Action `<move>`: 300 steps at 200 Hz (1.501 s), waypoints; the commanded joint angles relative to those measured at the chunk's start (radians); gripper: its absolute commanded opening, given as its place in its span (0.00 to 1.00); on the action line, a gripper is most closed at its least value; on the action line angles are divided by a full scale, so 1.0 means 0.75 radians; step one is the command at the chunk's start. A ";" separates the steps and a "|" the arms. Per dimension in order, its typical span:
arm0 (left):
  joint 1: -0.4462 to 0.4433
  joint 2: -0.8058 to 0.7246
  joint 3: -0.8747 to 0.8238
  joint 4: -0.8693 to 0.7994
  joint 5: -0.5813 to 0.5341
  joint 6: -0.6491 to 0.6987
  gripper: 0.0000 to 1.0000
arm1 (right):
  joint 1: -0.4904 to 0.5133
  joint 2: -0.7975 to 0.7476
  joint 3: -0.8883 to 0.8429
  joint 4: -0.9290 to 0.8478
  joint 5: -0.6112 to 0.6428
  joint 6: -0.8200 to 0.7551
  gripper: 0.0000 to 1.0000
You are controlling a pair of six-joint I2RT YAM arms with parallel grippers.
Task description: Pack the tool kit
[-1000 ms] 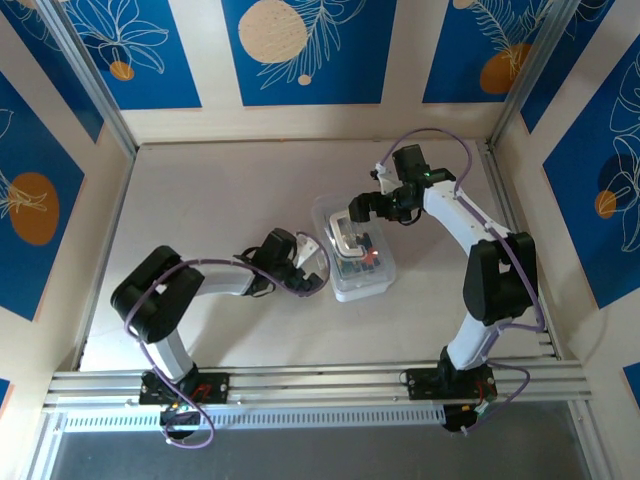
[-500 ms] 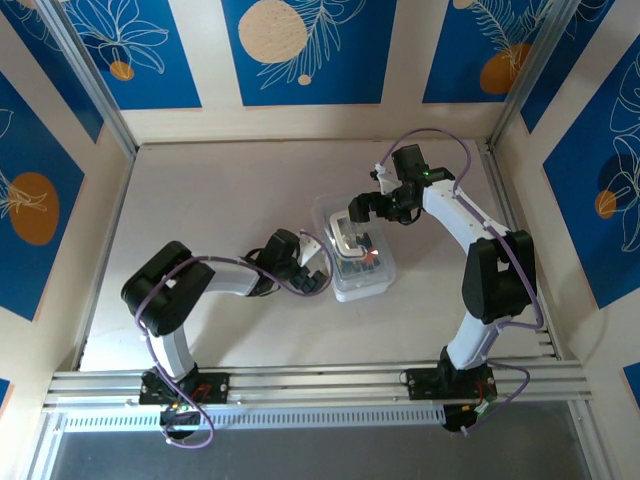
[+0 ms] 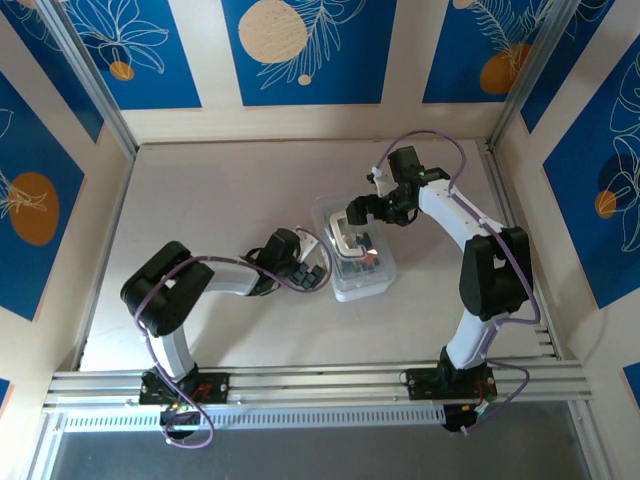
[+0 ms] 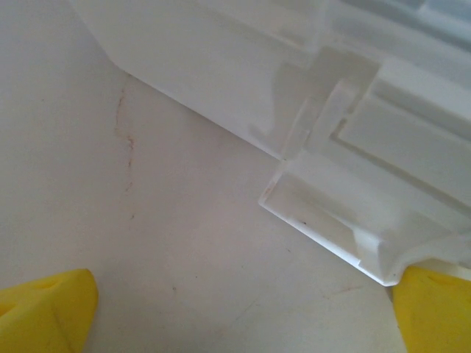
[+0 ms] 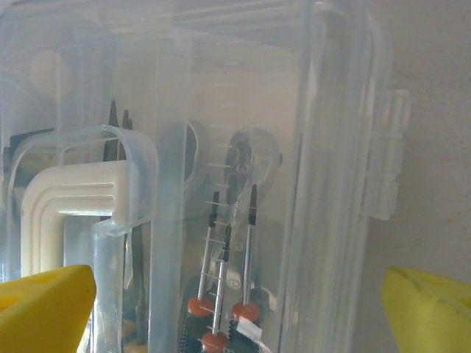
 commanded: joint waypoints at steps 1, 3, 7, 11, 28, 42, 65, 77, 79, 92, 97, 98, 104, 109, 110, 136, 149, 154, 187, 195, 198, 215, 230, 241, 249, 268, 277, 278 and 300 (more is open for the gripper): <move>0.069 0.014 0.015 -0.056 -0.285 -0.012 1.00 | 0.015 0.008 0.023 -0.030 -0.023 -0.025 0.99; 0.071 0.012 0.015 -0.056 -0.286 -0.012 1.00 | 0.014 0.006 0.023 -0.030 -0.023 -0.025 0.99; 0.072 0.008 0.015 -0.060 -0.290 -0.011 1.00 | 0.015 0.007 0.022 -0.031 -0.025 -0.027 0.99; 0.073 0.004 0.013 -0.062 -0.294 -0.011 1.00 | 0.015 0.008 0.020 -0.030 -0.026 -0.027 0.99; 0.079 -0.011 0.010 -0.077 -0.300 -0.010 1.00 | 0.017 0.008 0.017 -0.031 -0.030 -0.027 0.99; 0.079 -0.027 0.008 -0.092 -0.305 -0.008 1.00 | 0.018 0.009 0.014 -0.031 -0.031 -0.027 0.99; 0.080 -0.058 0.005 -0.116 -0.322 -0.003 1.00 | 0.019 0.009 0.007 -0.031 -0.033 -0.027 0.98; 0.080 -0.078 0.003 -0.130 -0.333 0.000 1.00 | 0.021 0.009 0.004 -0.031 -0.034 -0.027 0.98; 0.080 -0.081 0.002 -0.131 -0.335 0.000 1.00 | 0.020 0.010 0.003 -0.031 -0.034 -0.027 0.98; 0.081 -0.100 -0.001 -0.142 -0.344 0.004 1.00 | 0.022 0.007 0.000 -0.031 -0.037 -0.027 0.98; 0.079 -0.107 -0.001 -0.145 -0.347 0.005 1.00 | 0.023 0.006 -0.001 -0.031 -0.038 -0.027 0.98; 0.078 -0.108 -0.001 -0.146 -0.349 0.005 1.00 | 0.023 0.007 -0.002 -0.031 -0.038 -0.027 0.98; 0.079 -0.115 -0.001 -0.150 -0.349 0.006 1.00 | 0.025 0.007 -0.003 -0.031 -0.038 -0.027 0.98; 0.081 -0.121 -0.003 -0.150 -0.352 0.008 1.00 | 0.023 0.006 -0.003 -0.031 -0.037 -0.027 0.98; 0.080 -0.123 -0.003 -0.150 -0.351 0.008 1.00 | 0.025 0.006 -0.004 -0.031 -0.037 -0.026 0.98; 0.080 -0.145 0.003 -0.153 -0.357 0.012 1.00 | 0.027 0.007 -0.009 -0.030 -0.039 -0.027 0.98; 0.080 -0.155 0.005 -0.154 -0.359 0.015 1.00 | 0.031 0.006 -0.011 -0.031 -0.042 -0.027 0.98; 0.080 -0.157 0.006 -0.155 -0.358 0.017 1.00 | 0.030 0.008 -0.012 -0.031 -0.041 -0.026 0.98; 0.081 -0.190 0.007 -0.161 -0.363 0.028 1.00 | 0.031 0.007 -0.018 -0.029 -0.043 -0.027 0.98; 0.080 -0.202 0.004 -0.157 -0.358 0.031 1.00 | 0.030 0.009 -0.019 -0.027 -0.043 -0.027 0.98; 0.081 -0.204 0.003 -0.153 -0.354 0.033 1.00 | 0.031 0.009 -0.021 -0.027 -0.046 -0.027 0.98; 0.079 -0.224 0.001 -0.142 -0.343 0.041 1.00 | 0.032 0.011 -0.020 -0.024 -0.047 -0.025 0.98; 0.079 -0.239 0.010 -0.153 -0.341 0.043 1.00 | 0.034 0.012 -0.023 -0.023 -0.049 -0.025 0.98; 0.080 -0.249 0.020 -0.169 -0.339 0.043 1.00 | 0.035 0.015 -0.022 -0.023 -0.051 -0.025 0.98; 0.079 -0.258 0.021 -0.171 -0.333 0.043 1.00 | 0.035 0.016 -0.022 -0.022 -0.051 -0.024 0.98; 0.080 -0.278 0.022 -0.167 -0.319 0.041 1.00 | 0.037 0.022 -0.022 -0.019 -0.055 -0.022 0.98; 0.078 -0.283 0.028 -0.170 -0.314 0.039 1.00 | 0.040 0.024 -0.021 -0.017 -0.056 -0.021 0.98; 0.078 -0.283 0.029 -0.171 -0.315 0.039 1.00 | 0.040 0.026 -0.020 -0.017 -0.057 -0.020 0.98; 0.078 -0.291 0.046 -0.176 -0.307 0.036 1.00 | 0.047 0.031 -0.018 -0.019 -0.058 -0.020 0.98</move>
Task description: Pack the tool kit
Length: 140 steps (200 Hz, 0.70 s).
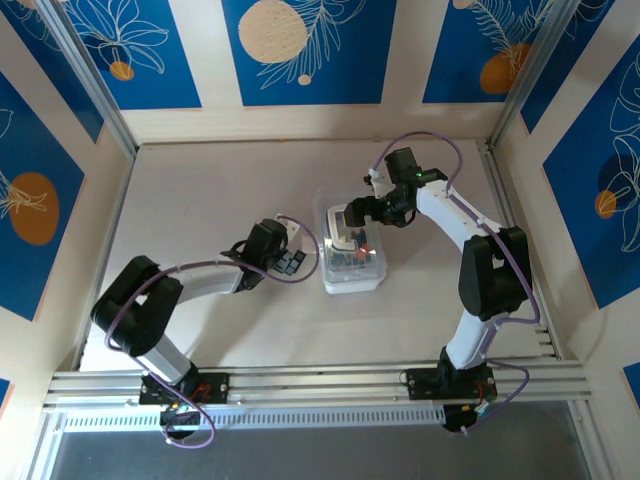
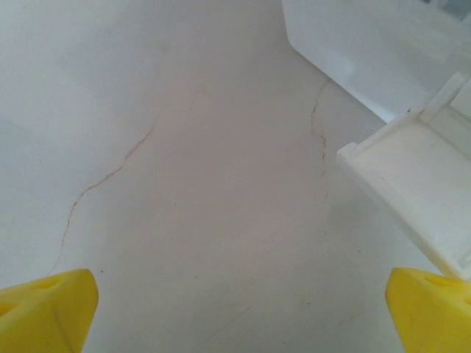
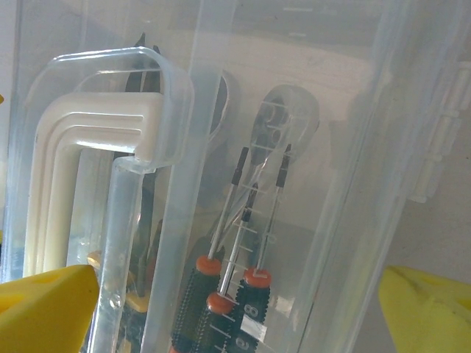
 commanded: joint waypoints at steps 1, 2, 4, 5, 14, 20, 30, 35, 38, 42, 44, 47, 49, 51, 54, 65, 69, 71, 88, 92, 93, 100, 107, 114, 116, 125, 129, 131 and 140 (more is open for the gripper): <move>0.013 -0.040 0.050 0.046 0.006 -0.011 1.00 | 0.020 0.025 -0.012 -0.020 -0.040 -0.019 0.98; 0.015 -0.042 0.051 0.046 0.006 -0.009 1.00 | 0.020 0.025 -0.011 -0.020 -0.040 -0.019 0.98; 0.013 -0.040 0.053 0.046 0.007 -0.009 1.00 | 0.022 0.026 -0.012 -0.020 -0.040 -0.021 0.98; 0.014 -0.040 0.053 0.047 0.007 -0.008 1.00 | 0.021 0.027 -0.012 -0.020 -0.040 -0.021 0.98; 0.014 -0.037 0.061 0.047 0.015 -0.008 1.00 | 0.024 0.029 -0.011 -0.019 -0.040 -0.020 0.98; 0.014 -0.036 0.068 0.047 0.023 -0.010 1.00 | 0.024 0.029 -0.008 -0.020 -0.040 -0.020 0.98; 0.016 -0.030 0.078 0.047 0.028 -0.009 1.00 | 0.023 0.030 -0.009 -0.020 -0.040 -0.019 0.98; 0.013 -0.026 0.082 0.048 0.032 -0.010 1.00 | 0.024 0.031 -0.009 -0.020 -0.040 -0.019 0.98; 0.013 -0.025 0.085 0.049 0.033 -0.011 1.00 | 0.023 0.031 -0.008 -0.020 -0.040 -0.019 0.98; 0.014 -0.021 0.088 0.050 0.035 -0.010 1.00 | 0.023 0.031 -0.006 -0.020 -0.042 -0.019 0.98; 0.013 -0.019 0.090 0.051 0.037 -0.011 1.00 | 0.024 0.033 -0.007 -0.020 -0.042 -0.019 0.98; 0.014 -0.017 0.094 0.050 0.039 -0.012 1.00 | 0.023 0.034 -0.008 -0.020 -0.042 -0.019 0.98; 0.014 -0.016 0.096 0.052 0.040 -0.012 1.00 | 0.024 0.033 -0.008 -0.020 -0.042 -0.019 0.98; 0.013 -0.015 0.098 0.053 0.042 -0.012 1.00 | 0.026 0.034 -0.006 -0.020 -0.042 -0.020 0.98; 0.014 -0.012 0.101 0.053 0.044 -0.012 1.00 | 0.026 0.033 -0.006 -0.022 -0.042 -0.021 0.98; 0.013 -0.008 0.111 0.052 0.047 -0.012 1.00 | 0.025 0.036 -0.002 -0.022 -0.042 -0.021 0.98; 0.014 -0.009 0.112 0.053 0.048 -0.012 1.00 | 0.025 0.036 -0.003 -0.024 -0.042 -0.021 0.98; 0.014 -0.009 0.114 0.053 0.049 -0.012 1.00 | 0.025 0.036 -0.003 -0.024 -0.042 -0.023 0.98; 0.014 -0.013 0.124 0.057 0.056 -0.010 1.00 | 0.025 0.039 0.000 -0.024 -0.045 -0.023 0.98; 0.014 -0.012 0.126 0.057 0.059 -0.009 1.00 | 0.025 0.041 0.001 -0.026 -0.046 -0.025 0.98; 0.014 -0.011 0.128 0.057 0.059 -0.008 1.00 | 0.025 0.041 0.001 -0.026 -0.046 -0.025 0.97; 0.012 -0.011 0.132 0.054 0.061 -0.005 1.00 | 0.025 0.043 0.002 -0.027 -0.047 -0.025 0.97; 0.013 -0.009 0.138 0.055 0.066 -0.003 1.00 | 0.026 0.046 0.001 -0.026 -0.048 -0.025 0.97; 0.012 -0.003 0.143 0.055 0.070 -0.002 1.00 | 0.025 0.047 0.004 -0.026 -0.050 -0.025 0.97; 0.013 -0.002 0.145 0.055 0.071 -0.002 1.00 | 0.025 0.048 0.004 -0.025 -0.050 -0.025 0.97; 0.013 0.006 0.151 0.053 0.073 0.001 1.00 | 0.028 0.050 0.004 -0.026 -0.052 -0.027 0.97; 0.013 0.009 0.154 0.050 0.074 0.000 1.00 | 0.028 0.052 0.006 -0.026 -0.053 -0.026 0.97; 0.013 0.010 0.154 0.051 0.073 -0.001 1.00 | 0.028 0.053 0.005 -0.025 -0.053 -0.026 0.97; 0.014 0.011 0.156 0.050 0.082 -0.002 1.00 | 0.029 0.054 0.007 -0.028 -0.054 -0.027 0.98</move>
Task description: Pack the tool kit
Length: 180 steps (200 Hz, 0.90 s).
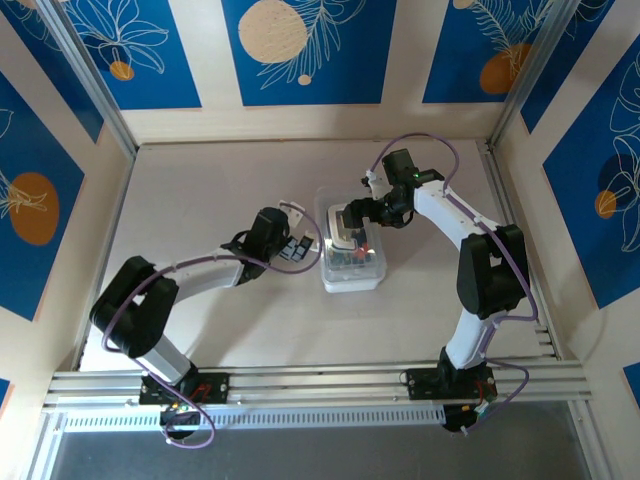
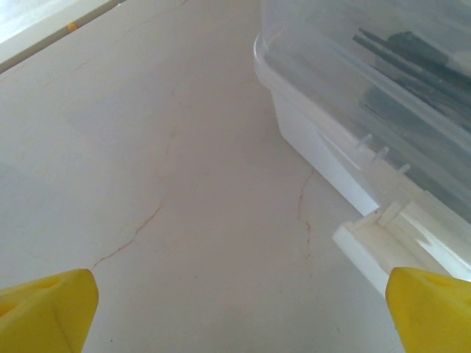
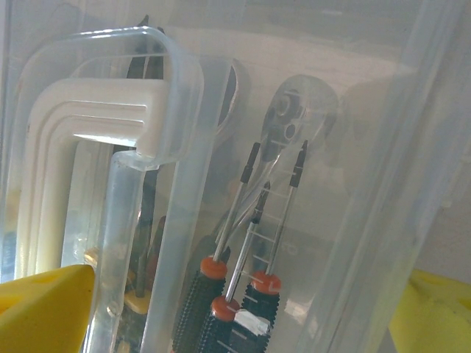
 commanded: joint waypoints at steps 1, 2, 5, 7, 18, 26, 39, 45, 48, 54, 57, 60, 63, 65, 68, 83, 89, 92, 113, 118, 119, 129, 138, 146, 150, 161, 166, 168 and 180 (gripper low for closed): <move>0.011 0.017 0.044 0.019 0.042 -0.002 1.00 | 0.015 0.034 0.008 -0.030 -0.053 -0.027 0.98; 0.012 0.015 0.045 0.018 0.042 -0.002 1.00 | 0.015 0.035 0.007 -0.030 -0.053 -0.027 0.98; 0.012 0.014 0.046 0.018 0.047 -0.003 1.00 | 0.015 0.036 0.007 -0.030 -0.053 -0.027 0.97; 0.013 0.013 0.046 0.017 0.051 -0.003 1.00 | 0.015 0.036 0.008 -0.031 -0.053 -0.027 0.97; 0.014 0.011 0.061 -0.009 0.081 0.001 1.00 | 0.015 0.037 0.009 -0.032 -0.053 -0.029 0.97; 0.015 0.010 0.079 -0.045 0.107 -0.001 1.00 | 0.017 0.038 0.010 -0.032 -0.053 -0.028 0.97; 0.033 0.007 0.119 -0.125 0.205 -0.028 1.00 | 0.017 0.038 0.010 -0.032 -0.054 -0.029 0.97; 0.048 0.005 0.142 -0.176 0.263 -0.055 0.99 | 0.018 0.039 0.009 -0.032 -0.055 -0.029 0.97; 0.059 0.005 0.155 -0.200 0.297 -0.072 1.00 | 0.018 0.038 0.009 -0.032 -0.055 -0.029 0.97; 0.079 0.001 0.173 -0.239 0.361 -0.102 1.00 | 0.017 0.036 0.009 -0.032 -0.055 -0.029 0.97; 0.089 -0.002 0.181 -0.255 0.391 -0.123 1.00 | 0.017 0.036 0.008 -0.032 -0.055 -0.030 0.97; 0.100 -0.006 0.186 -0.270 0.423 -0.143 1.00 | 0.017 0.036 0.008 -0.032 -0.055 -0.031 0.97; 0.112 -0.009 0.190 -0.280 0.452 -0.159 1.00 | 0.019 0.036 0.005 -0.033 -0.055 -0.031 0.97; 0.120 -0.014 0.194 -0.288 0.472 -0.170 1.00 | 0.018 0.036 0.005 -0.034 -0.055 -0.030 0.97; 0.130 -0.018 0.199 -0.300 0.500 -0.187 1.00 | 0.019 0.035 0.004 -0.034 -0.055 -0.033 0.97; 0.181 -0.030 0.222 -0.360 0.621 -0.262 1.00 | 0.017 0.033 -0.005 -0.032 -0.052 -0.036 0.97; 0.199 -0.031 0.231 -0.382 0.662 -0.287 0.98 | 0.017 0.032 -0.005 -0.032 -0.050 -0.035 0.97; 0.208 -0.030 0.235 -0.393 0.682 -0.300 0.98 | 0.019 0.033 -0.007 -0.033 -0.049 -0.035 0.97; 0.241 0.001 0.265 -0.451 0.796 -0.360 0.88 | 0.017 0.034 -0.015 -0.023 -0.053 -0.034 0.97; 0.247 0.016 0.272 -0.460 0.817 -0.370 0.86 | 0.017 0.034 -0.014 -0.020 -0.055 -0.031 0.97; 0.246 0.018 0.274 -0.460 0.820 -0.371 0.85 | 0.017 0.035 -0.015 -0.020 -0.055 -0.030 0.97; 0.250 0.045 0.284 -0.466 0.863 -0.396 0.82 | 0.019 0.038 -0.015 -0.016 -0.059 -0.029 0.97; 0.250 0.069 0.289 -0.454 0.903 -0.420 0.79 | 0.022 0.040 -0.013 -0.014 -0.061 -0.026 0.97; 0.250 0.087 0.289 -0.433 0.939 -0.444 0.78 | 0.022 0.042 -0.011 -0.014 -0.061 -0.028 0.97; 0.250 0.096 0.289 -0.419 0.955 -0.456 0.78 | 0.022 0.043 -0.010 -0.016 -0.061 -0.029 0.97; 0.250 0.119 0.291 -0.388 0.994 -0.491 0.76 | 0.024 0.043 -0.010 -0.016 -0.061 -0.029 0.97; 0.251 0.130 0.294 -0.382 1.005 -0.501 0.75 | 0.025 0.043 -0.009 -0.016 -0.060 -0.031 0.97; 0.251 0.134 0.296 -0.379 1.008 -0.504 0.74 | 0.025 0.043 -0.010 -0.015 -0.059 -0.030 0.97; 0.250 0.162 0.309 -0.383 1.022 -0.518 0.72 | 0.025 0.043 -0.010 -0.018 -0.057 -0.031 0.97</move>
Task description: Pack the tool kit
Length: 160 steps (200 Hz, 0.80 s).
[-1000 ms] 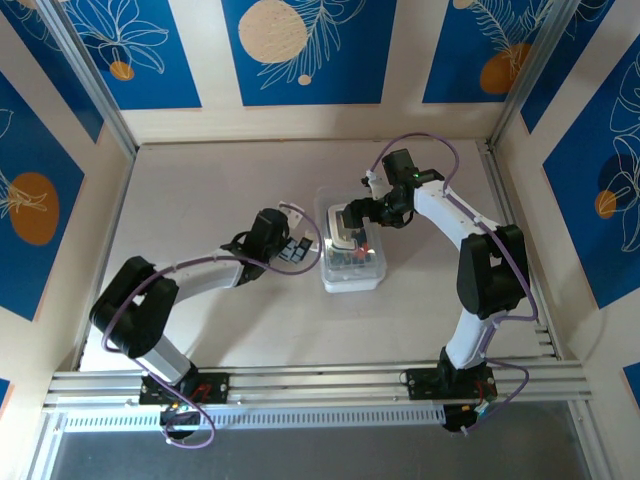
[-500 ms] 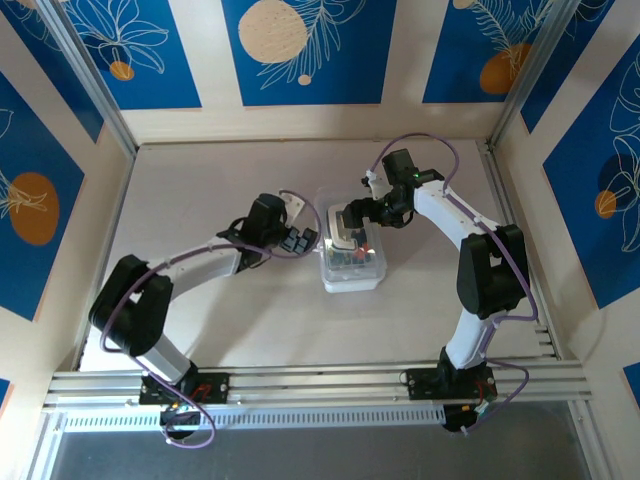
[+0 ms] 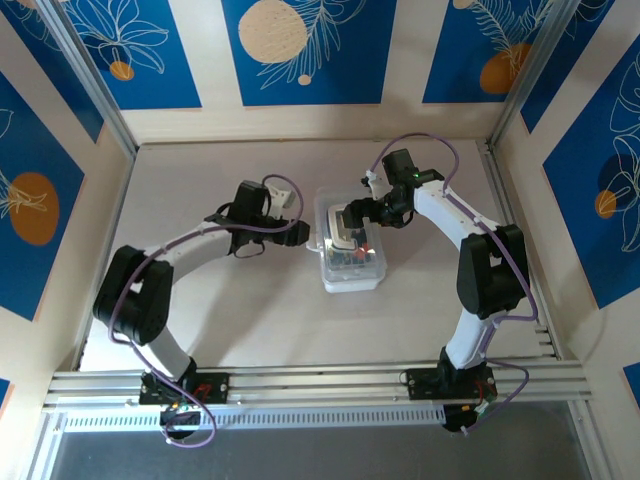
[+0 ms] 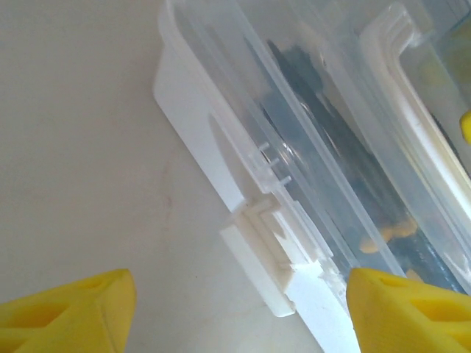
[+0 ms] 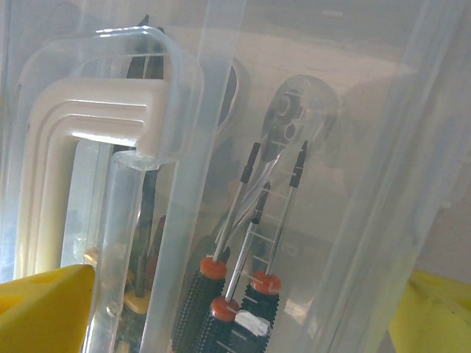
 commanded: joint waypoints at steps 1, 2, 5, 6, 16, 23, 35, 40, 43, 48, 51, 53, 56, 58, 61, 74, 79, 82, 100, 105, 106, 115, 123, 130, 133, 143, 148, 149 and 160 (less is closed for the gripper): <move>0.003 0.062 0.049 0.014 0.138 -0.086 0.72 | 0.024 0.041 -0.009 -0.018 -0.057 -0.027 0.97; 0.003 0.064 0.050 0.012 0.138 -0.086 0.72 | 0.024 0.041 -0.008 -0.018 -0.056 -0.027 0.97; 0.003 0.072 0.052 0.009 0.140 -0.088 0.72 | 0.024 0.041 -0.008 -0.018 -0.055 -0.027 0.97; 0.003 0.075 0.053 0.008 0.139 -0.088 0.71 | 0.025 0.041 -0.009 -0.018 -0.055 -0.028 0.97; 0.003 0.091 0.060 0.002 0.143 -0.090 0.70 | 0.024 0.041 -0.008 -0.019 -0.055 -0.029 0.97; 0.004 0.104 0.064 0.004 0.146 -0.094 0.69 | 0.025 0.041 -0.011 -0.020 -0.053 -0.029 0.97; 0.003 0.121 0.064 0.020 0.161 -0.104 0.69 | 0.023 0.043 -0.012 -0.021 -0.052 -0.031 0.97; 0.003 0.127 0.060 0.035 0.173 -0.111 0.68 | 0.024 0.043 -0.014 -0.019 -0.053 -0.031 0.97; 0.003 0.129 0.057 0.045 0.178 -0.115 0.68 | 0.022 0.043 -0.013 -0.019 -0.053 -0.031 0.97; 0.003 0.133 0.053 0.064 0.187 -0.126 0.68 | 0.022 0.046 -0.014 -0.018 -0.053 -0.031 0.97; 0.003 0.137 0.051 0.073 0.190 -0.131 0.67 | 0.023 0.045 -0.016 -0.017 -0.052 -0.029 0.97; 0.005 0.139 0.051 0.079 0.194 -0.136 0.67 | 0.023 0.047 -0.016 -0.017 -0.052 -0.029 0.97; 0.004 0.142 0.049 0.088 0.199 -0.141 0.66 | 0.022 0.047 -0.017 -0.017 -0.053 -0.029 0.97; 0.002 0.144 0.048 0.092 0.201 -0.144 0.66 | 0.024 0.047 -0.018 -0.017 -0.053 -0.029 0.97; 0.002 0.147 0.048 0.098 0.204 -0.147 0.65 | 0.024 0.049 -0.017 -0.017 -0.053 -0.029 0.97; 0.001 0.162 0.048 0.109 0.205 -0.158 0.62 | 0.025 0.051 -0.016 -0.017 -0.053 -0.028 0.96; 0.003 0.169 0.049 0.107 0.204 -0.158 0.60 | 0.025 0.053 -0.016 -0.017 -0.053 -0.029 0.96; 0.001 0.173 0.051 0.107 0.203 -0.158 0.58 | 0.025 0.053 -0.014 -0.017 -0.053 -0.029 0.96; 0.002 0.196 0.056 0.099 0.202 -0.159 0.52 | 0.024 0.053 -0.008 -0.020 -0.053 -0.030 0.96; 0.003 0.201 0.057 0.099 0.202 -0.160 0.51 | 0.023 0.053 -0.006 -0.022 -0.051 -0.031 0.96; 0.002 0.202 0.057 0.101 0.201 -0.161 0.51 | 0.024 0.053 -0.007 -0.023 -0.051 -0.030 0.96; 0.001 0.210 0.059 0.100 0.202 -0.167 0.48 | 0.024 0.055 -0.005 -0.026 -0.051 -0.031 0.96; 0.001 0.217 0.060 0.102 0.205 -0.169 0.47 | 0.025 0.056 -0.003 -0.027 -0.051 -0.033 0.96; 0.001 0.220 0.061 0.104 0.205 -0.172 0.46 | 0.024 0.055 -0.004 -0.029 -0.049 -0.033 0.96; 0.001 0.220 0.063 0.104 0.206 -0.173 0.46 | 0.024 0.055 -0.004 -0.028 -0.049 -0.033 0.96; 0.001 0.222 0.065 0.107 0.206 -0.176 0.44 | 0.024 0.056 -0.003 -0.028 -0.051 -0.033 0.96; 0.001 0.222 0.067 0.107 0.205 -0.178 0.43 | 0.024 0.056 -0.003 -0.029 -0.051 -0.032 0.96; 0.002 0.222 0.067 0.107 0.206 -0.177 0.42 | 0.023 0.057 -0.003 -0.029 -0.052 -0.032 0.96; 0.001 0.222 0.070 0.111 0.208 -0.184 0.40 | 0.024 0.057 -0.003 -0.029 -0.052 -0.033 0.96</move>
